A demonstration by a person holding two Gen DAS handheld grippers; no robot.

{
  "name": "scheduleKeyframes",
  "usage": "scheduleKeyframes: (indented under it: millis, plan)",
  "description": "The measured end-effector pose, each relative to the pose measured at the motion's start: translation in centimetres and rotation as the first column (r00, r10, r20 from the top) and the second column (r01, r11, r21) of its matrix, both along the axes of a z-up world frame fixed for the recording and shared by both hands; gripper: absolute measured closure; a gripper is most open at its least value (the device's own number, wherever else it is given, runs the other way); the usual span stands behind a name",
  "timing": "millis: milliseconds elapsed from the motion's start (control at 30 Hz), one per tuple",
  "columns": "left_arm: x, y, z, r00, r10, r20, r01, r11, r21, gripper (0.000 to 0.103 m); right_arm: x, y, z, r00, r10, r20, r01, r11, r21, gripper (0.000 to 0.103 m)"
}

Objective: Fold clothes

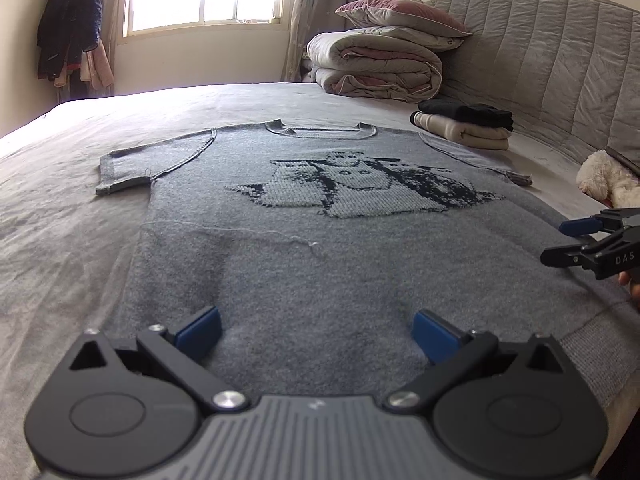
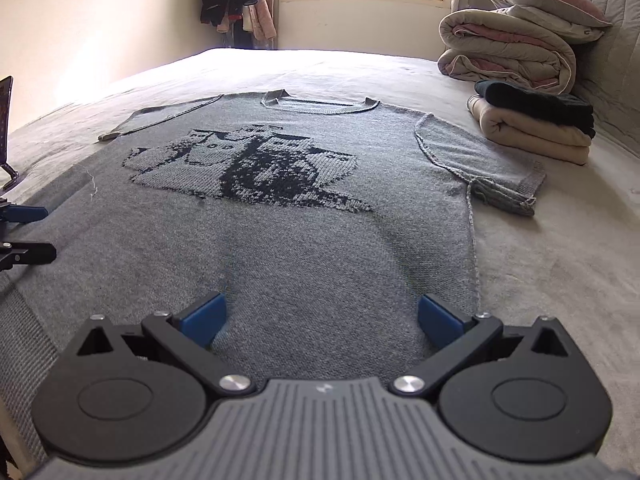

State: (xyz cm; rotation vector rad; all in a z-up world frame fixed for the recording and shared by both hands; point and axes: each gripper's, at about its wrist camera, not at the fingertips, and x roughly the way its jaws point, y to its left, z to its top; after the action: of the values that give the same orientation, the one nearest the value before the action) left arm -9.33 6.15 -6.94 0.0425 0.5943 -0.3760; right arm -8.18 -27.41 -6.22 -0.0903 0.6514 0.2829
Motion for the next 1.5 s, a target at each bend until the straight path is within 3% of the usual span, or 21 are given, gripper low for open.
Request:
scheduleKeyframes:
  millis: [333,533,767,1100,1167,1400,1500]
  plan:
    - [-2.5,0.1,0.0,0.999,0.026,0.021,-0.027,0.999,0.033,0.000,-2.9,-1.5,0.0,0.999,0.030,0.011,-0.030,0.999,-0.021,0.000]
    - [-3.2,0.0,1.3,0.999,0.012,-0.053,-0.010,0.999,0.051,0.000,-3.9,-2.3,0.4,0.999,0.042,-0.002,-0.042,0.998,-0.038,0.000]
    - [-2.9,-1.1,3.3,0.988,-0.056,-0.146,0.062,0.997,0.038,0.000,-1.8,-4.0,2.0,0.996,-0.079,-0.050,0.079,0.997,-0.008,0.000]
    - [3.6,-6.7,6.7,0.988,-0.113,-0.106,0.110,0.993,-0.029,0.000,3.7,-5.1,3.5,0.964,-0.244,-0.104,0.251,0.965,0.070,0.000]
    - [5.7,-7.5,7.2,0.992,-0.081,-0.096,0.076,0.995,-0.059,0.000,4.7,-5.2,3.1,0.950,-0.281,-0.138,0.294,0.951,0.092,0.000]
    - [10.1,-7.8,5.7,0.997,-0.037,-0.062,0.029,0.993,-0.117,0.000,7.0,-5.3,2.1,0.908,-0.383,-0.168,0.402,0.910,0.099,0.000]
    - [10.9,-6.4,3.8,0.998,0.062,-0.007,-0.063,0.987,-0.146,0.000,7.4,-5.5,1.8,0.896,-0.410,-0.170,0.432,0.894,0.121,0.000]
